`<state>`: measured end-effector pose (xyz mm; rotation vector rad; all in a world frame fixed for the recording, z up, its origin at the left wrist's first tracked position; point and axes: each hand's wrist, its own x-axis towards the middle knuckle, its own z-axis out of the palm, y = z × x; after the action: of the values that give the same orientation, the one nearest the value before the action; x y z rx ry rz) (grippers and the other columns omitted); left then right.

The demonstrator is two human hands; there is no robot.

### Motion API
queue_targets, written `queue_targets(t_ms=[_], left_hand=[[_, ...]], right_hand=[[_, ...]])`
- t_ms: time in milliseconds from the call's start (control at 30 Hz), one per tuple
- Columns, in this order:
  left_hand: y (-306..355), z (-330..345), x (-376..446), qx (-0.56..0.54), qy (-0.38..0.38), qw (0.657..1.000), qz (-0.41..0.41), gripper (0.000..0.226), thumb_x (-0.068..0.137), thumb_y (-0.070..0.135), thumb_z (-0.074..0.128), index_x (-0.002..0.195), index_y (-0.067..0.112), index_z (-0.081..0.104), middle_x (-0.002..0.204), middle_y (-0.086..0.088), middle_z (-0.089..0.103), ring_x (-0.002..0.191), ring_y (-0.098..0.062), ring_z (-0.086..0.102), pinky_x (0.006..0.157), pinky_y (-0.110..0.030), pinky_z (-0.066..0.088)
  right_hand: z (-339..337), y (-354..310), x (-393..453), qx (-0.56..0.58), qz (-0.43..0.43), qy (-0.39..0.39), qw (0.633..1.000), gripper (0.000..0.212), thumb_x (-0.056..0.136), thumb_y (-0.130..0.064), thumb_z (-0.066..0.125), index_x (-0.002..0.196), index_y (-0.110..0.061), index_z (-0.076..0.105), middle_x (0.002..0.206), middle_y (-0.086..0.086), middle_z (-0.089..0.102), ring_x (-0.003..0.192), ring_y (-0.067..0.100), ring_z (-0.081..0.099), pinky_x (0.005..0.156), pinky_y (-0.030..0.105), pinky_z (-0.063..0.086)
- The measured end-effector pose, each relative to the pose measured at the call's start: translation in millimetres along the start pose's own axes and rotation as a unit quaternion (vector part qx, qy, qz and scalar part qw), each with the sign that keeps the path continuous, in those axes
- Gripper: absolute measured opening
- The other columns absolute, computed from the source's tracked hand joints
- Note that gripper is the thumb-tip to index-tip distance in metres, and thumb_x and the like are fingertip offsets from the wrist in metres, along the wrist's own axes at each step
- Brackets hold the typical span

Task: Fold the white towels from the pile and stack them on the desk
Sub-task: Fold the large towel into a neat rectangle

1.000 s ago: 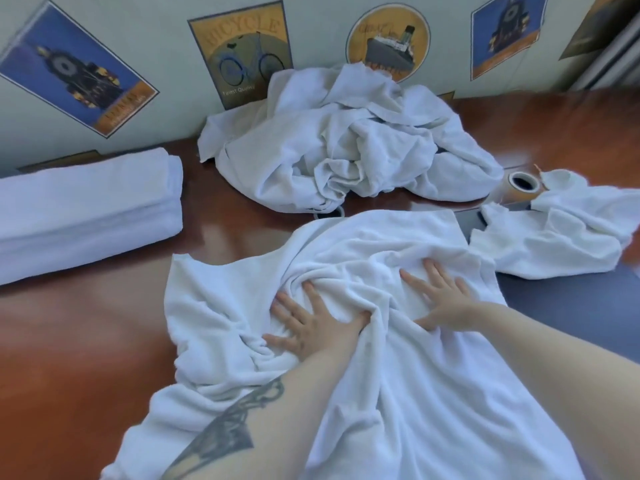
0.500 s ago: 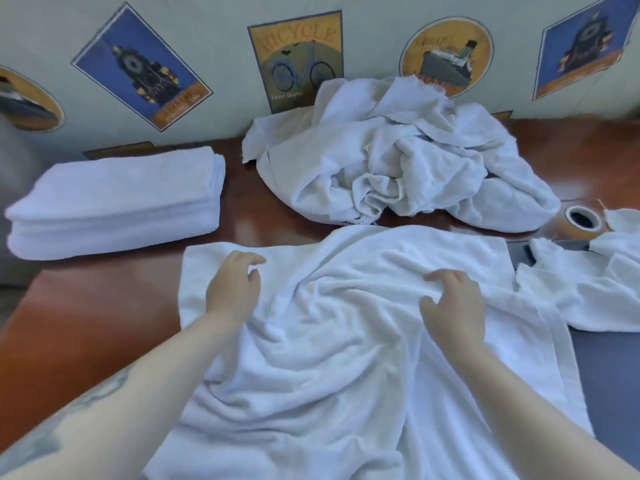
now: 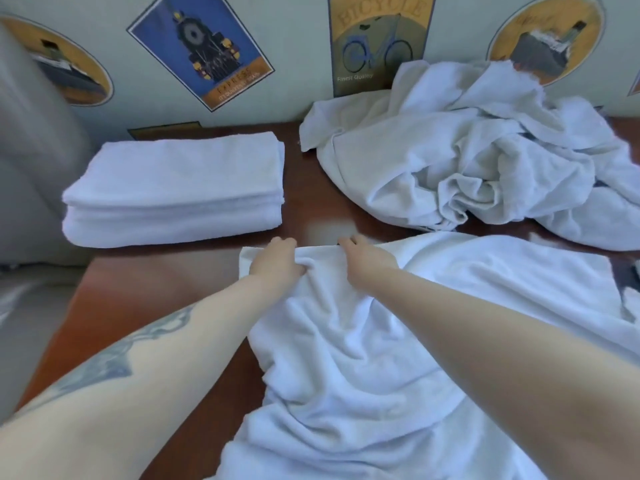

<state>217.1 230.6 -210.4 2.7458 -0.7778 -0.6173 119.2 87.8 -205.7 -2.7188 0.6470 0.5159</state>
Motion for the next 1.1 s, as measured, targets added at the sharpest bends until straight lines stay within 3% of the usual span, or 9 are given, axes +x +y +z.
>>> queue_targets(t_ms=[100,233,333,400,500,633,767,933,1100], left_hand=[[-19.6,-21.2,7.7,0.011,0.015,1.000,0.003,0.027,0.086,0.028,0.066,0.073,0.016,0.045,0.085,-0.001,0.046,0.094,-0.030,0.057,0.056,-0.032,0.029],[-21.1,-50.4,27.0,0.029,0.039,0.999,-0.008,0.020,0.092,0.024,0.062,0.106,0.010,0.060,0.113,-0.010,0.059,0.110,-0.033,0.057,0.074,-0.032,0.042],[-11.6,-57.8,29.8,0.094,0.071,0.992,-0.054,0.030,0.094,0.008,0.053,0.125,0.008,0.052,0.132,-0.014,0.049,0.115,-0.034,0.057,0.086,-0.038,0.045],[-0.2,-49.1,20.7,0.073,0.076,0.993,-0.052,0.043,0.090,-0.004,0.050,0.130,0.006,0.043,0.136,-0.016,0.040,0.106,-0.038,0.059,0.073,-0.040,0.042],[35.4,-18.8,-2.8,0.005,0.106,0.994,0.036,0.050,0.087,-0.002,0.051,0.133,0.012,0.041,0.134,-0.010,0.035,0.092,-0.037,0.058,0.062,-0.038,0.036],[112.3,49.7,-38.5,0.002,0.048,0.980,0.194,0.054,0.094,0.026,0.049,0.145,0.017,0.035,0.154,-0.007,0.028,0.140,-0.026,0.032,0.110,-0.040,0.028],[151.4,122.0,-75.6,0.121,-0.018,0.980,0.158,0.079,0.099,0.054,0.028,0.152,0.023,-0.020,0.159,-0.002,-0.029,0.142,-0.027,-0.033,0.112,-0.061,-0.012],[140.0,135.5,-116.8,0.174,0.009,0.976,0.130,0.079,0.088,0.062,0.012,0.152,0.021,-0.009,0.161,-0.012,-0.013,0.149,-0.033,-0.008,0.109,-0.073,0.008],[140.7,128.0,-130.9,0.193,-0.090,0.971,0.113,0.082,0.089,0.063,0.018,0.148,0.030,-0.029,0.156,0.001,-0.035,0.147,-0.024,-0.025,0.112,-0.066,0.005]], right_hand=[[-6.3,-8.2,11.8,-0.017,0.014,-0.003,1.000,0.040,0.090,-0.005,0.048,0.129,-0.013,0.046,0.131,0.009,0.043,0.108,0.032,0.058,0.075,0.034,0.043],[-31.0,-19.8,24.8,0.041,0.030,0.099,0.994,0.026,0.091,-0.004,0.048,0.116,-0.009,0.052,0.124,0.011,0.044,0.104,0.034,0.056,0.073,0.033,0.040],[-33.3,-29.4,17.4,0.174,-0.014,0.072,0.982,0.057,0.091,-0.004,0.052,0.144,-0.019,0.036,0.150,0.008,0.026,0.115,0.029,0.053,0.079,0.031,0.044],[-23.2,-24.2,1.7,0.233,-0.056,0.036,0.970,0.077,0.089,-0.005,0.054,0.154,-0.028,0.019,0.163,-0.003,0.004,0.124,0.021,0.048,0.086,0.033,0.048],[-4.2,10.2,-25.7,0.202,-0.038,0.177,0.962,0.058,0.086,-0.002,0.053,0.141,-0.020,0.047,0.155,-0.002,0.034,0.124,0.021,0.049,0.096,0.033,0.041],[25.9,80.6,-68.0,0.140,0.090,0.311,0.936,0.044,0.088,-0.009,0.059,0.131,-0.010,0.058,0.144,0.007,0.050,0.136,0.027,0.042,0.112,0.035,0.024],[58.2,141.7,-103.6,0.063,0.112,0.170,0.977,0.066,0.100,-0.050,0.034,0.156,-0.030,0.006,0.164,-0.002,-0.004,0.151,0.016,-0.007,0.120,0.040,-0.002],[83.0,147.0,-130.3,0.011,0.076,0.128,0.989,0.069,0.094,-0.059,0.015,0.152,-0.038,-0.015,0.160,-0.003,-0.026,0.145,0.019,-0.030,0.117,0.056,-0.007],[92.4,137.7,-159.6,0.028,0.089,0.099,0.991,0.075,0.091,-0.062,0.020,0.154,-0.033,-0.010,0.161,0.003,-0.023,0.146,0.021,-0.027,0.114,0.058,-0.006]])
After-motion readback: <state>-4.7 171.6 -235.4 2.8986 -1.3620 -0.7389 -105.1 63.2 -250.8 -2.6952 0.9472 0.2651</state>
